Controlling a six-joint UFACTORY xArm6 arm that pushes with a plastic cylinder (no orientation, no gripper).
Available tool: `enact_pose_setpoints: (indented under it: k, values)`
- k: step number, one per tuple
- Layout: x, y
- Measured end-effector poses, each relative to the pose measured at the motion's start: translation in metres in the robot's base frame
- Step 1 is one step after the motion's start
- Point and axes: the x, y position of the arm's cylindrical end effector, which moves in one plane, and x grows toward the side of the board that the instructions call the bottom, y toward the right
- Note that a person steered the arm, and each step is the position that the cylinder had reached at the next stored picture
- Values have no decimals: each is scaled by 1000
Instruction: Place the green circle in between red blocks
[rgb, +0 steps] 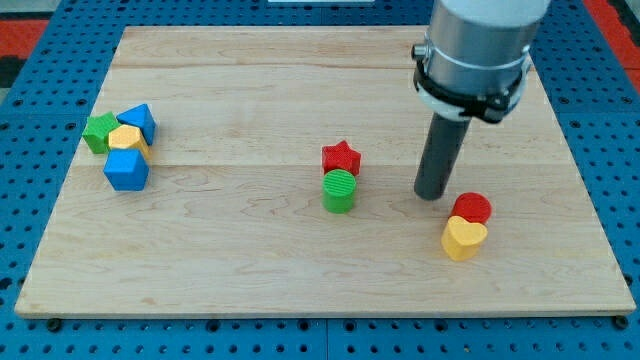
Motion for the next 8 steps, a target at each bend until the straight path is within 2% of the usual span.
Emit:
enact_pose_setpoints:
  k: [1, 3, 4, 8]
  values:
    - [-56, -9]
    - [-97, -146]
    - [-61, -146]
    - [-4, -145]
